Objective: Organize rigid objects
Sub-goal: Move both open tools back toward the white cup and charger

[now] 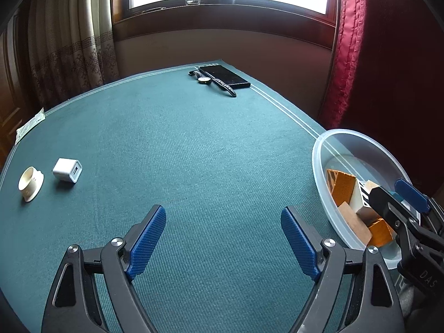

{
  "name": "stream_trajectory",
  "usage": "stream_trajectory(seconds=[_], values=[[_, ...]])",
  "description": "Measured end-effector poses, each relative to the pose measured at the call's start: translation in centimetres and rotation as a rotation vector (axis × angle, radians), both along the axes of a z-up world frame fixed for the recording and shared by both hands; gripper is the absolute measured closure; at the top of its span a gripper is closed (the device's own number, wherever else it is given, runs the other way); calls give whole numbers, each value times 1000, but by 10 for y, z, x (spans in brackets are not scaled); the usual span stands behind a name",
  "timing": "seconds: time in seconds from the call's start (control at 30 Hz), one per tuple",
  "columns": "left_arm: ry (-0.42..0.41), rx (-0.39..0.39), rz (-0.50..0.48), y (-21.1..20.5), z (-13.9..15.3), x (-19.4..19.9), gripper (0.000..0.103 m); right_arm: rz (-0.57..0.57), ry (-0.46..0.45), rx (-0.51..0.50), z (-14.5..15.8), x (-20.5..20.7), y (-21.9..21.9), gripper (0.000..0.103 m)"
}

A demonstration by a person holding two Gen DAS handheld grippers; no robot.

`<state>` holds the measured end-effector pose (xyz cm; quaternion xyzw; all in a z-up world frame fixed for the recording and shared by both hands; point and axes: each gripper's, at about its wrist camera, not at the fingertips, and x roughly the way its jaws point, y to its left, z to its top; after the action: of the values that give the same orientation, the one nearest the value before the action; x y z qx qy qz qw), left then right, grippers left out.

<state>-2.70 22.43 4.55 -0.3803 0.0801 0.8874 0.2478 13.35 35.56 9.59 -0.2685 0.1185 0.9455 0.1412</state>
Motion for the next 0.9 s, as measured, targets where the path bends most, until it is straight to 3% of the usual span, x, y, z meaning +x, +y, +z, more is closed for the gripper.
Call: stream_trajectory(seconds=[0.03,0.2,0.57,0.9], values=[[2,-3,7,-2,-1,0,17,12,-3,3,-2,-1,-4,12],[4,-1,38,-13,-1,-4,17,50,-3,38,-2,-3,-19,8],[9,3,68,-29,-1,-5,17,104,-31,58,-7,-9,-38,8],[17,3,123,-53,0,-9,17,218,-89,7,-10,-22,-60,2]])
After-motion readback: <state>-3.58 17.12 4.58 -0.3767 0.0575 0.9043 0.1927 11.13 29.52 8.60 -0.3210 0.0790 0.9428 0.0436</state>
